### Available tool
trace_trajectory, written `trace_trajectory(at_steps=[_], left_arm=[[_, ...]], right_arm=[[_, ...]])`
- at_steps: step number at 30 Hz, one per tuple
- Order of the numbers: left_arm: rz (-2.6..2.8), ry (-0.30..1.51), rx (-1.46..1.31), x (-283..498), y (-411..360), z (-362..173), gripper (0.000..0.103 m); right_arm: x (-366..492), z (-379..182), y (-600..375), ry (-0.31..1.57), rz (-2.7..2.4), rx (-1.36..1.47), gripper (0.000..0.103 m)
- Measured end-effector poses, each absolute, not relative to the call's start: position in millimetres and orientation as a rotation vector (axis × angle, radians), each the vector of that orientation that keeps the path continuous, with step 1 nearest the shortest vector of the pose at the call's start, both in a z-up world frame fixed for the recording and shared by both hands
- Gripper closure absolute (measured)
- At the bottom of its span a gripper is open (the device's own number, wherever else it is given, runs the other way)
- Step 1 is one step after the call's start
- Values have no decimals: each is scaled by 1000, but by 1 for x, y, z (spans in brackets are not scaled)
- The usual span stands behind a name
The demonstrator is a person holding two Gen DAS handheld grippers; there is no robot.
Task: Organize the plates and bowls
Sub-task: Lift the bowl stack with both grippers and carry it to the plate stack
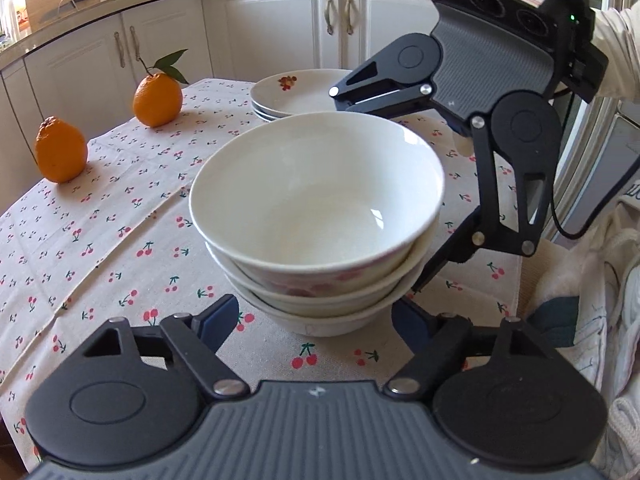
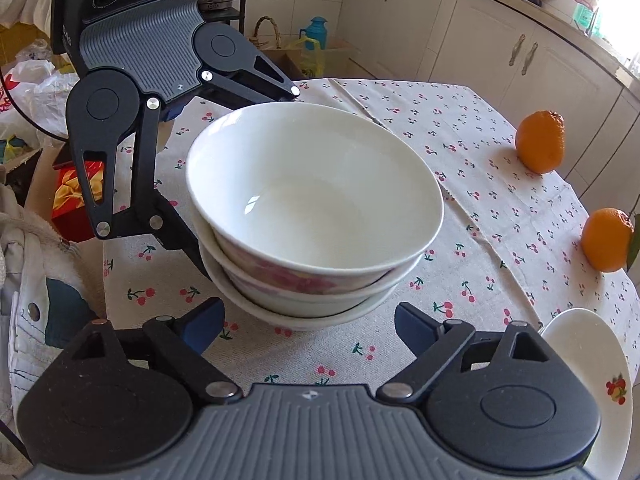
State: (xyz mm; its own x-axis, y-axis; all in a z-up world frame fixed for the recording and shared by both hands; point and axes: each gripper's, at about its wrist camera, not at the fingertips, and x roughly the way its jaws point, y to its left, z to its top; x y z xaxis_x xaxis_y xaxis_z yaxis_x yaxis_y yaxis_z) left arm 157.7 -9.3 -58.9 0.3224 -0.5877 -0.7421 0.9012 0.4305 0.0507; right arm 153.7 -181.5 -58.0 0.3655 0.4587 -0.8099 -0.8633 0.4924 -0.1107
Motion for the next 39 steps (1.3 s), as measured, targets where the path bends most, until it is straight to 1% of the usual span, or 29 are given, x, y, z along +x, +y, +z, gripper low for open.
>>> trace_trajectory(at_steps=[3,6,9,11,17,31,39], left_arm=[[-1058,723,531,161,-11,-57,21],[-1086,729,543,163,-11,-58,24],[-1102,739,538,165,-10,-57,24],[-1110,739,543,166,-9,-57,23],[-1132,750,538,169,-9,-57,22],[-1134,735,552,167,-14,-54,23],[-1128,709,556,167,-28,-39,23]], right_arm=[[160,-55,-181,808,951,-585,9],[167,-54,-181,821,976,-574,12],[169,-55,-180,829,998,-577,14],[169,-54,-180,836,1014,-573,16],[176,-56,-179,850,1032,-566,17],[179,-54,-182,882,1022,-528,17],[176,-40,-197,850,1002,-545,17]])
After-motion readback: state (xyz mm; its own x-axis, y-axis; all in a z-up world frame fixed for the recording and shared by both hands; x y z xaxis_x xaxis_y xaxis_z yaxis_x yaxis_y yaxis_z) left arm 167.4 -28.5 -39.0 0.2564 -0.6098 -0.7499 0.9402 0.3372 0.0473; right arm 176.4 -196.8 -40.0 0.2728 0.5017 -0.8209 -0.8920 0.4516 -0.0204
